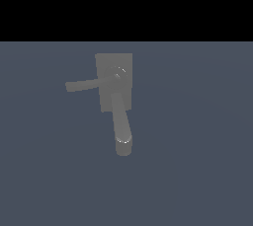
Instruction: Turn on the faucet by rotating a designated handle.
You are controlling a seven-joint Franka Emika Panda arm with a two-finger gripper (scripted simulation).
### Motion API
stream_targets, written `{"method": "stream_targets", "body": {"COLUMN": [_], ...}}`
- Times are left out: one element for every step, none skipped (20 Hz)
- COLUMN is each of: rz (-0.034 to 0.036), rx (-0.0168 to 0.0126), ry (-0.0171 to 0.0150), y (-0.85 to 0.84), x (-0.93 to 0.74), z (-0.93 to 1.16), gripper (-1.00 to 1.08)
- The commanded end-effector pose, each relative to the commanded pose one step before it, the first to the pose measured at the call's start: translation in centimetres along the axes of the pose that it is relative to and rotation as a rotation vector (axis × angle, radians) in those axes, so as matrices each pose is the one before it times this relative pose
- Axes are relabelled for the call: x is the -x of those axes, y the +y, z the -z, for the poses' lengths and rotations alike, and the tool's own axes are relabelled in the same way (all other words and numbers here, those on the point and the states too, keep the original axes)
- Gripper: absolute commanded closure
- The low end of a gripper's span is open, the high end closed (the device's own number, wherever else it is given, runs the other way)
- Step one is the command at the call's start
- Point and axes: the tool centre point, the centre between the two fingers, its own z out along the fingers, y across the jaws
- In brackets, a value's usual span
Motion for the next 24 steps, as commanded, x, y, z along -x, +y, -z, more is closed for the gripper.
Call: {"method": "stream_targets", "body": {"rz": [0.03954,0.01678,0.01731,0.01783,0.01833,0.01880,0.01926,0.01970,0.02011,0.02051,0.02087,0.02121,0.02154,0.02183,0.02209,0.02233,0.02255,0.02273,0.02288,0.02302,0.02311,0.02319,0.02323,0.02325], "rx": [0.06628,0.02448,0.02366,0.02282,0.02196,0.02108,0.02018,0.01927,0.01834,0.01740,0.01644,0.01547,0.01449,0.01350,0.01250,0.01149,0.01049,0.00947,0.00845,0.00744,0.00642,0.00541,0.00439,0.00339], "ry": [0.07227,0.02879,0.02906,0.02934,0.02962,0.02989,0.03016,0.03044,0.03070,0.03097,0.03124,0.03149,0.03175,0.03200,0.03225,0.03249,0.03274,0.03297,0.03320,0.03343,0.03364,0.03386,0.03406,0.03427], "y": [-0.825,-0.354,-0.378,-0.402,-0.426,-0.450,-0.474,-0.499,-0.523,-0.548,-0.572,-0.597,-0.621,-0.645,-0.669,-0.693,-0.717,-0.740,-0.763,-0.786,-0.808,-0.830,-0.851,-0.872], "x": [-1.614,-0.675,-0.689,-0.704,-0.718,-0.733,-0.747,-0.762,-0.776,-0.791,-0.805,-0.820,-0.834,-0.849,-0.863,-0.878,-0.893,-0.907,-0.922,-0.937,-0.951,-0.966,-0.980,-0.996], "z": [1.570,0.613,0.615,0.617,0.619,0.621,0.622,0.624,0.625,0.626,0.627,0.627,0.628,0.628,0.629,0.628,0.628,0.628,0.627,0.626,0.624,0.623,0.620,0.618], "gripper": [1.08,1.08,1.08,1.08,1.08,1.08,1.08,1.08,1.08,1.08,1.08,1.08,1.08,1.08,1.08,1.08,1.08,1.08,1.08,1.08,1.08,1.08,1.08,1.08]}}
